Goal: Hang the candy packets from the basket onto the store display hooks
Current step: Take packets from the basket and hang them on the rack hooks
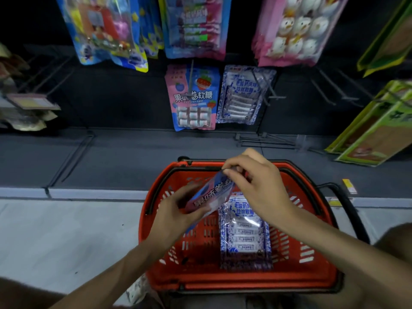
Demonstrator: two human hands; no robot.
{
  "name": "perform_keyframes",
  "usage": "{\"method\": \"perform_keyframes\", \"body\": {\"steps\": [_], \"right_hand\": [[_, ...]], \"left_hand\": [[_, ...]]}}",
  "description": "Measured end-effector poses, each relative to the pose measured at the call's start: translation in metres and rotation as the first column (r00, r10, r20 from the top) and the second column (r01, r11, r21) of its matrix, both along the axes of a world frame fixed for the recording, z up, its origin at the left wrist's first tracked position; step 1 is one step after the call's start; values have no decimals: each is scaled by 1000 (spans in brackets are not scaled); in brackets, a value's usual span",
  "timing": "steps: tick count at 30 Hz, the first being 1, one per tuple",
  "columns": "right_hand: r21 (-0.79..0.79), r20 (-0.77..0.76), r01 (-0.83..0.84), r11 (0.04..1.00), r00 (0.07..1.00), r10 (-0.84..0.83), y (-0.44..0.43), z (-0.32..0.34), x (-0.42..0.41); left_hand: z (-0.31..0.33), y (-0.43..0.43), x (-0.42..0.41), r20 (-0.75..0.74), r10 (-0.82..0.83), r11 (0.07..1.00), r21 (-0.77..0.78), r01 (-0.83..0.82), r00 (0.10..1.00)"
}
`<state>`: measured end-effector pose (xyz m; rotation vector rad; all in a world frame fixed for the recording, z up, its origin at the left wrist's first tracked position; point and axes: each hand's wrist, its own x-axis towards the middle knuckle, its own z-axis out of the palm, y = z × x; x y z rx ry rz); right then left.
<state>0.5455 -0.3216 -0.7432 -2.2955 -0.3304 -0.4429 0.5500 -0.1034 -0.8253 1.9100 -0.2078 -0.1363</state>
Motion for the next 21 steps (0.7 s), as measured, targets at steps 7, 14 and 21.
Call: {"method": "perform_keyframes", "body": {"steps": [7, 14, 21], "right_hand": [[13, 57, 132, 991, 989, -133, -26, 11, -5], [204, -140, 365, 908, 929, -342, -54, 9, 3], [588, -447, 348, 730, 892, -66, -57, 13, 19]], "left_hand": [[2, -43, 11, -65, 133, 985, -98, -139, 989], [32, -70, 11, -291, 120, 884, -403, -235, 949], [59, -61, 33, -315, 49, 843, -496, -208, 948]]}}
